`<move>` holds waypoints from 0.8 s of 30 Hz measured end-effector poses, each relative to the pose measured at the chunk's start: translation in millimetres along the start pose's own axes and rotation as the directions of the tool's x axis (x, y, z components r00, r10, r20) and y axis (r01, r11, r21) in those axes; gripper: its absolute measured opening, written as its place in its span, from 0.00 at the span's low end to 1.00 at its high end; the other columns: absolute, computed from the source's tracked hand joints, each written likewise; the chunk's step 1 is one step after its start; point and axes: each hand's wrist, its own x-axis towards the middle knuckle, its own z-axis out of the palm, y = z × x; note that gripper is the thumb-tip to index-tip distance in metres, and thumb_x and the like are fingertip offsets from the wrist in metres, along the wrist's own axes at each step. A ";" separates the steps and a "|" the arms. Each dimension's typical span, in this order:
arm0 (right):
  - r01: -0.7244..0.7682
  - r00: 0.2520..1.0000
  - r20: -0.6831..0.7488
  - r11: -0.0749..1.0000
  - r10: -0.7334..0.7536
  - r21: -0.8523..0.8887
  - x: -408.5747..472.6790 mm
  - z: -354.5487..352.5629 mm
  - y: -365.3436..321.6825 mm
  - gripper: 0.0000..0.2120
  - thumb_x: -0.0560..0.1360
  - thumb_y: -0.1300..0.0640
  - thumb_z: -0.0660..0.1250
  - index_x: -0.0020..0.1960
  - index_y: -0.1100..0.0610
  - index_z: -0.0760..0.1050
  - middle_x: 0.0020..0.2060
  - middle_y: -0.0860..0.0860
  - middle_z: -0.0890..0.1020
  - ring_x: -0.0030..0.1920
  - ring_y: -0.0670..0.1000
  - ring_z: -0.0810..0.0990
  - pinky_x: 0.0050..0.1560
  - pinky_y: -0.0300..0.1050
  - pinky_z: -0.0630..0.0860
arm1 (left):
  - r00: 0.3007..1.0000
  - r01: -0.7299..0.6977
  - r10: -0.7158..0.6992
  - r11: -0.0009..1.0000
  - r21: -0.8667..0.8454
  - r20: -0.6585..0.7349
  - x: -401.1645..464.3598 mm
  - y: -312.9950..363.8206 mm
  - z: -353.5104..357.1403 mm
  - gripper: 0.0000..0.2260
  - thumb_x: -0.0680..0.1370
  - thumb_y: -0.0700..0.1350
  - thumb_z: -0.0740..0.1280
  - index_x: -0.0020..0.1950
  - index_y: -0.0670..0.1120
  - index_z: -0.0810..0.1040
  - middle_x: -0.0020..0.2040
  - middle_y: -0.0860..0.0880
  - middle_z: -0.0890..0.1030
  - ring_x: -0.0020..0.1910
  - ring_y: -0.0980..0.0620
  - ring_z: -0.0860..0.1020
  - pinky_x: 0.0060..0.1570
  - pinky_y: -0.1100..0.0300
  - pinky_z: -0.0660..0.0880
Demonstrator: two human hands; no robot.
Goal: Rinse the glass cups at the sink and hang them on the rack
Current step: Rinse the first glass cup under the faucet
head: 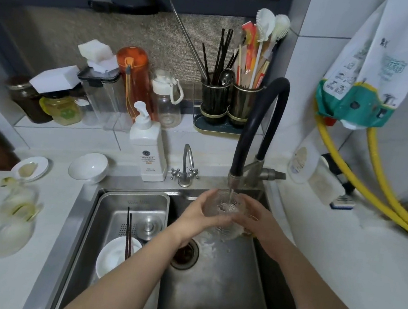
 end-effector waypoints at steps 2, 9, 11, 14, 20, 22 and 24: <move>0.007 0.999 0.037 0.999 -0.006 -0.032 6.9 11.8 -6.9 0.24 0.70 0.53 0.74 0.64 0.46 0.72 0.58 0.42 0.80 0.57 0.43 0.79 0.54 0.39 0.76 | 0.999 -0.010 0.010 1.000 -0.027 -0.031 -5.8 -0.2 -11.0 0.48 0.57 0.58 0.82 0.74 0.55 0.65 0.73 0.56 0.68 0.71 0.57 0.67 0.70 0.57 0.66; -0.018 0.999 -0.036 0.998 0.016 -0.055 8.0 6.3 -10.0 0.20 0.71 0.48 0.72 0.61 0.39 0.72 0.56 0.36 0.78 0.56 0.39 0.76 0.53 0.38 0.75 | 1.000 -0.011 0.011 0.999 -0.030 -0.001 5.0 8.8 -6.1 0.39 0.66 0.49 0.79 0.73 0.51 0.65 0.71 0.53 0.70 0.68 0.58 0.70 0.69 0.58 0.68; -0.020 0.999 -0.046 0.999 0.019 -0.025 -4.6 2.8 -1.8 0.18 0.72 0.51 0.71 0.59 0.37 0.72 0.54 0.37 0.79 0.53 0.36 0.78 0.43 0.31 0.75 | 1.000 -0.015 0.015 1.000 -0.008 0.020 2.8 2.0 3.5 0.32 0.70 0.40 0.77 0.70 0.51 0.68 0.61 0.57 0.77 0.56 0.67 0.76 0.55 0.70 0.73; -0.032 0.999 -0.008 0.998 0.032 -0.055 -7.3 9.5 10.7 0.19 0.72 0.55 0.72 0.56 0.38 0.72 0.51 0.36 0.80 0.48 0.33 0.79 0.40 0.28 0.74 | 1.000 -0.016 0.016 0.999 -0.037 -0.023 -6.2 -22.1 2.3 0.28 0.70 0.34 0.75 0.65 0.52 0.69 0.54 0.61 0.77 0.47 0.74 0.78 0.46 0.76 0.73; -0.050 0.999 -0.003 0.998 0.050 -0.026 9.6 13.8 4.0 0.20 0.72 0.55 0.73 0.57 0.37 0.71 0.51 0.34 0.78 0.52 0.35 0.78 0.39 0.27 0.74 | 0.999 -0.004 0.001 0.996 -0.085 -0.034 9.1 -22.0 -10.0 0.35 0.67 0.42 0.79 0.70 0.52 0.67 0.63 0.52 0.77 0.59 0.59 0.77 0.57 0.66 0.75; -0.045 0.998 -0.045 0.999 0.045 -0.004 6.6 3.2 9.3 0.20 0.71 0.52 0.73 0.57 0.34 0.71 0.54 0.36 0.80 0.52 0.36 0.79 0.43 0.32 0.76 | 1.000 0.005 -0.006 0.996 -0.090 -0.008 16.3 -18.3 0.9 0.39 0.63 0.45 0.81 0.71 0.49 0.68 0.62 0.50 0.79 0.60 0.55 0.78 0.59 0.61 0.76; -0.060 0.996 -0.070 0.998 0.061 0.010 3.8 -2.7 14.5 0.22 0.68 0.50 0.73 0.58 0.35 0.72 0.56 0.39 0.80 0.55 0.40 0.79 0.47 0.37 0.76 | 1.000 0.016 -0.016 0.996 -0.088 0.000 17.0 -21.2 9.2 0.35 0.66 0.41 0.80 0.70 0.50 0.69 0.60 0.51 0.80 0.58 0.57 0.79 0.56 0.64 0.76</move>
